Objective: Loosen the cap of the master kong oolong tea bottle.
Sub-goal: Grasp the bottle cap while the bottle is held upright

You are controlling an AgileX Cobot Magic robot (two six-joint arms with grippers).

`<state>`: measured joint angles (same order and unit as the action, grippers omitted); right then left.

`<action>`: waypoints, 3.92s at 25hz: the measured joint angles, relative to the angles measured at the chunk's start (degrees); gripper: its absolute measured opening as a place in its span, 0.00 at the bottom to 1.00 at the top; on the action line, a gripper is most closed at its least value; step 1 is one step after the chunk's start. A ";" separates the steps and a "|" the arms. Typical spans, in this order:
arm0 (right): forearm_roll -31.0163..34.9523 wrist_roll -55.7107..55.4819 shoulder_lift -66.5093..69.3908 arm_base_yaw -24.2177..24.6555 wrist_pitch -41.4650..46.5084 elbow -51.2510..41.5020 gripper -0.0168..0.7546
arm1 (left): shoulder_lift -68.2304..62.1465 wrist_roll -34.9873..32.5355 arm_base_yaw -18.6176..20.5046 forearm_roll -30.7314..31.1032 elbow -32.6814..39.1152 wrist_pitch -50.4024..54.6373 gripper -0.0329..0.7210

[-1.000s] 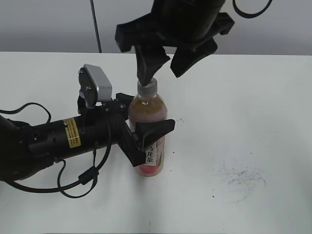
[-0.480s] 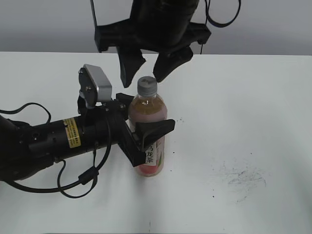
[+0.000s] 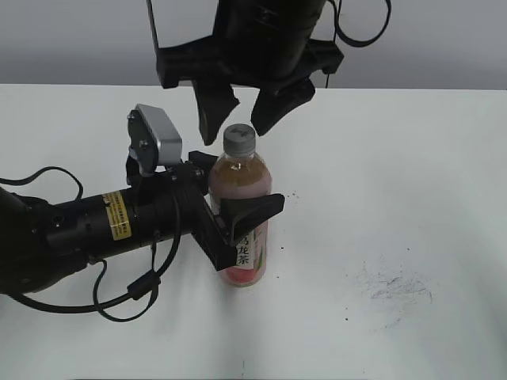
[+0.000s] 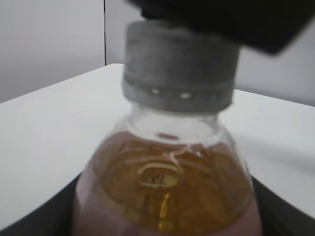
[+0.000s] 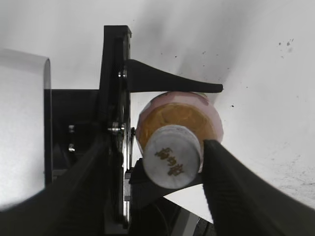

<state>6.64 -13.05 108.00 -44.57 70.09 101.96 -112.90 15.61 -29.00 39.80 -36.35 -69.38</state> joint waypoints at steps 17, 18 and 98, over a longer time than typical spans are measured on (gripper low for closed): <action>-1.08 0.93 0.05 0.00 -0.06 -0.19 0.56 | 0.00 0.00 0.00 0.00 0.00 0.00 0.63; -0.69 1.05 0.05 0.00 -0.06 -0.52 0.56 | 0.00 0.00 0.00 0.00 0.00 0.00 0.63; -0.81 68.15 0.95 0.19 -0.01 -1.05 0.38 | 0.00 0.00 0.00 -0.06 0.00 0.00 0.63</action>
<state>5.82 55.10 108.95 -44.37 70.08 100.91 -112.90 15.61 -29.00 39.74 -36.35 -69.38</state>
